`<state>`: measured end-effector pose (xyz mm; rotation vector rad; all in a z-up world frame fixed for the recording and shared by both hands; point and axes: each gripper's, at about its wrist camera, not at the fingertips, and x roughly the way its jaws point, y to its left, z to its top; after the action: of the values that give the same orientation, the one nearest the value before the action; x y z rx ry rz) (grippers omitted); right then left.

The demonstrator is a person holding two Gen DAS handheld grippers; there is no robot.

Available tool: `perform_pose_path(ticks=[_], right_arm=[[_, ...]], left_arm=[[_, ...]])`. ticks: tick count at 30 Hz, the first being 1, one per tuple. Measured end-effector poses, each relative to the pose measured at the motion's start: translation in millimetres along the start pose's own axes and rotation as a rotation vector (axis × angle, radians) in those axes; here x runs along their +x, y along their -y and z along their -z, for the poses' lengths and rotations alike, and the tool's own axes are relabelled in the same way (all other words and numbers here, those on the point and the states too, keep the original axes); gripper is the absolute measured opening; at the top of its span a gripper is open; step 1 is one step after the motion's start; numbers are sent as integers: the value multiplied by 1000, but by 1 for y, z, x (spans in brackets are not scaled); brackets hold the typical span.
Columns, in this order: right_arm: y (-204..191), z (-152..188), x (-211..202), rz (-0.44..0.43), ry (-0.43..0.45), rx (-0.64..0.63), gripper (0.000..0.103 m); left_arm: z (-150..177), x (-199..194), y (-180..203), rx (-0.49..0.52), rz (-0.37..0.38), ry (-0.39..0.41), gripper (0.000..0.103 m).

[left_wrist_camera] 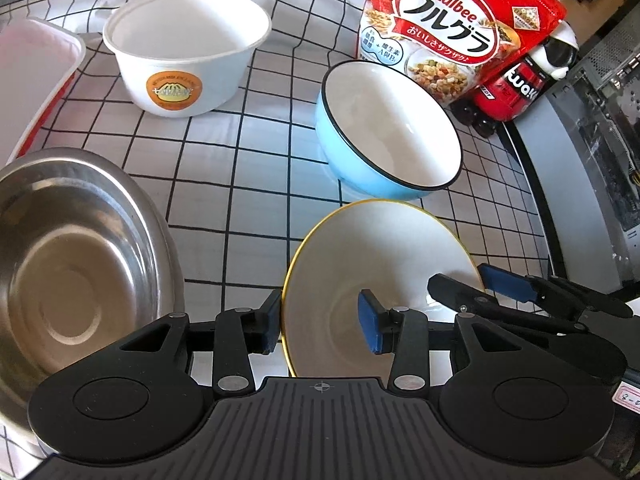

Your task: Organize plates and bowls

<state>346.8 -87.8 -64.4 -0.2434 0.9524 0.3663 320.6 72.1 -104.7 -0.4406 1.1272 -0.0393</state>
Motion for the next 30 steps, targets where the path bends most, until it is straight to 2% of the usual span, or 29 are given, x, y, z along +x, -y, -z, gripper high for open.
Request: perform_pose_path(ticks=[2, 8, 11, 15, 19, 20, 23, 25, 30], right_arm=[[1, -2, -1, 6, 9, -2, 54], [9, -16, -15, 0, 77, 30, 54], [19, -36, -30, -25, 144, 84, 55], [28, -67, -52, -10, 260, 124, 58], [35, -99, -70, -50, 332, 158, 68], [37, -105, -72, -62, 339, 170, 72], [40, -121, -66, -68, 325, 158, 73], [41, -123, -52, -55, 289, 133, 73], [56, -114, -4, -53, 160, 162, 73]], left_arm=[[-3, -3, 1, 9, -8, 21, 43], [-28, -32, 18, 82, -66, 155, 43], [-47, -45, 33, 142, -71, 196, 43], [-69, -56, 49, 199, -79, 247, 43], [-93, -66, 58, 228, -70, 291, 43], [-98, -66, 57, 215, -55, 288, 43], [-108, -55, 47, 151, -37, 263, 43], [-110, -40, 39, 114, -39, 232, 43], [-112, 10, 20, 32, -47, 120, 43]])
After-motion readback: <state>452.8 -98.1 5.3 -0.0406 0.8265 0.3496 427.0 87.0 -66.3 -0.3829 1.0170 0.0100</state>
